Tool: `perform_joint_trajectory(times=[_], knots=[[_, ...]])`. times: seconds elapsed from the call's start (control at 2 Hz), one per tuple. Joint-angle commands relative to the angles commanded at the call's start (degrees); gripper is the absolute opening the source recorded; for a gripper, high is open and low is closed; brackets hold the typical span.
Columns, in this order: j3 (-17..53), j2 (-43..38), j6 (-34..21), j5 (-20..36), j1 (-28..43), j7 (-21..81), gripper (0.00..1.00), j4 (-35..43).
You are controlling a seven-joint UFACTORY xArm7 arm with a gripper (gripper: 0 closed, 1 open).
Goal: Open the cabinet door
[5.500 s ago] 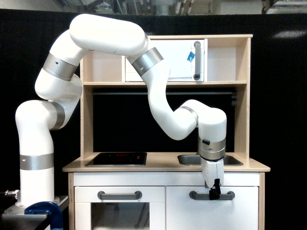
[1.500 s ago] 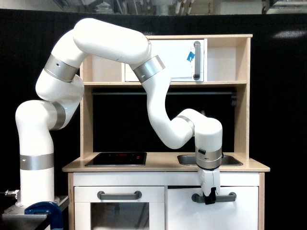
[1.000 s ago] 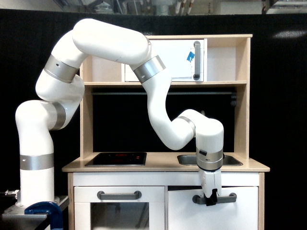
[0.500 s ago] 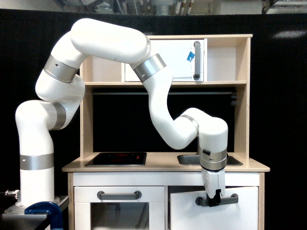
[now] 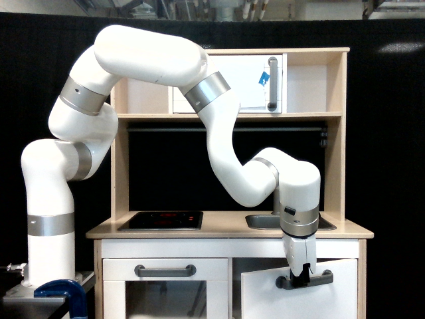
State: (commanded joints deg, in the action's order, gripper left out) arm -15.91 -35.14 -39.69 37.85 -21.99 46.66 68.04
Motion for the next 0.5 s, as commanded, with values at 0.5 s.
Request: perform_joint_trajectory(times=[0.5], knots=[[0.5,-3.2,-1.9,-2.3,-1.6,-0.1,0.0,4.4]])
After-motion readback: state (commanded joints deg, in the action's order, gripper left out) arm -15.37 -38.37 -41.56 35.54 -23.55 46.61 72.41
